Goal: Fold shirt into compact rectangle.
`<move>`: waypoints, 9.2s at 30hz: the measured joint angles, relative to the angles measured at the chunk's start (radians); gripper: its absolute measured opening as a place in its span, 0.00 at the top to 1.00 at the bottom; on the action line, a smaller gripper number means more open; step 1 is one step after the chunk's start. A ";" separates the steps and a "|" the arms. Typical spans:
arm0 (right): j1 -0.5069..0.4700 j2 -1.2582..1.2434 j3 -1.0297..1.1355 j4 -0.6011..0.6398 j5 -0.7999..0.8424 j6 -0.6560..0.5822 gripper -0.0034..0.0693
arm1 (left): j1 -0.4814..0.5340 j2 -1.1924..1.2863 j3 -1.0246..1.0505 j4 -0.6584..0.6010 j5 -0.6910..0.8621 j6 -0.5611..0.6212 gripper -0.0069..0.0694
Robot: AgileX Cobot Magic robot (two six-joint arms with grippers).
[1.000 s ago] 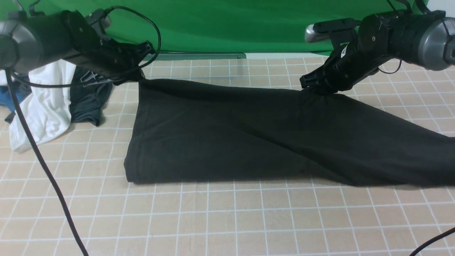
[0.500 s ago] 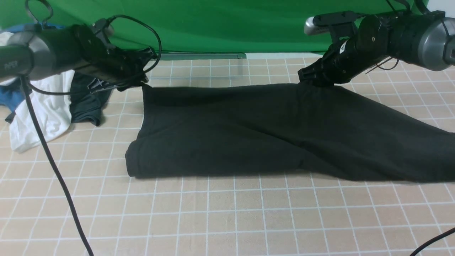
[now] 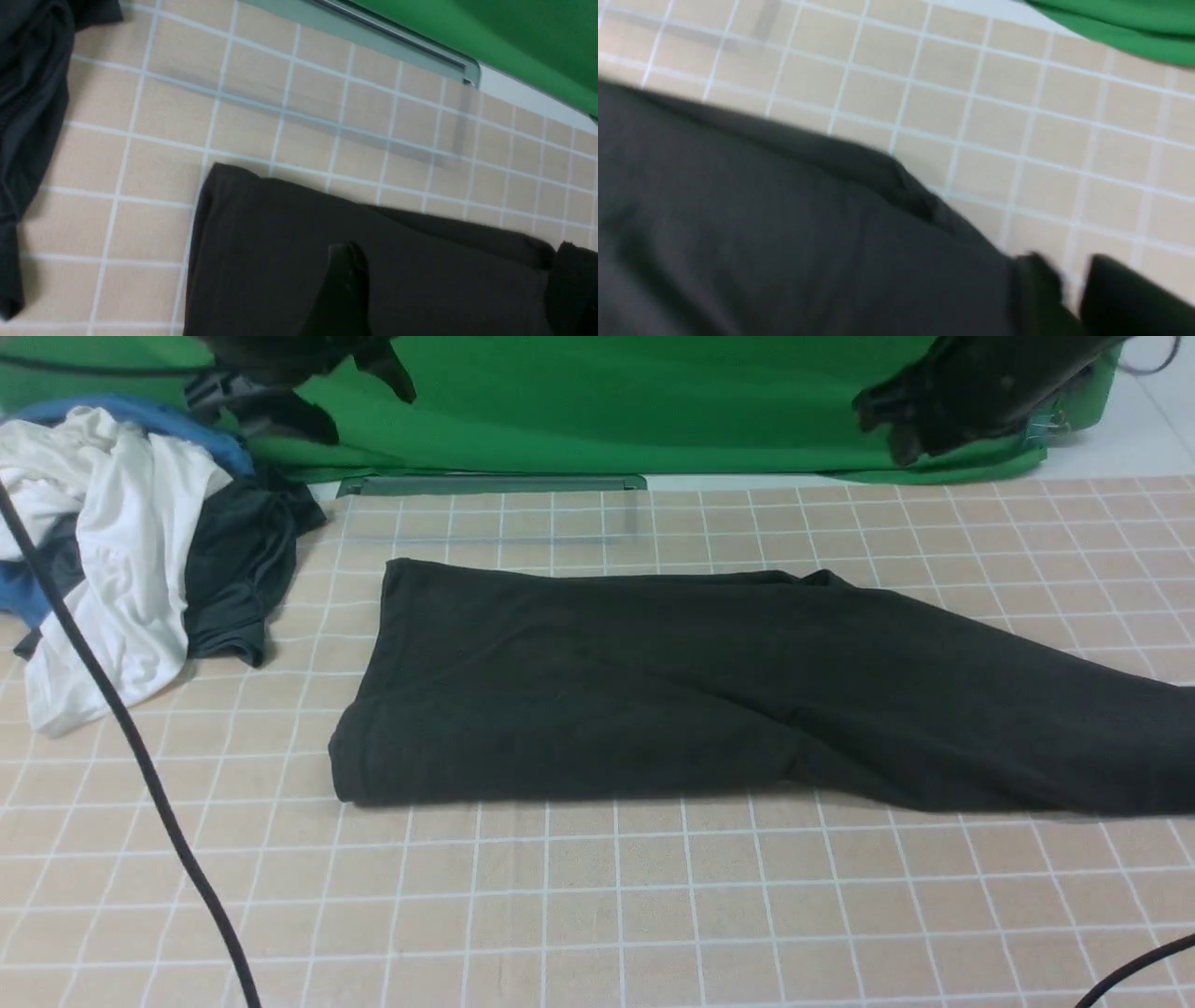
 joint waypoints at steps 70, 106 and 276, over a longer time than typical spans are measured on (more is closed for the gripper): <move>-0.272 -0.467 0.793 -0.076 -0.003 0.017 0.83 | -0.030 -0.427 1.139 0.197 -0.255 0.005 0.82; -0.347 -0.013 0.691 -0.139 -0.187 0.075 0.20 | -0.031 -0.427 1.153 0.217 -0.283 -0.024 0.82; 0.487 -1.577 1.443 -0.108 -0.881 0.072 0.88 | 0.328 -0.579 0.595 -0.112 0.069 0.282 0.89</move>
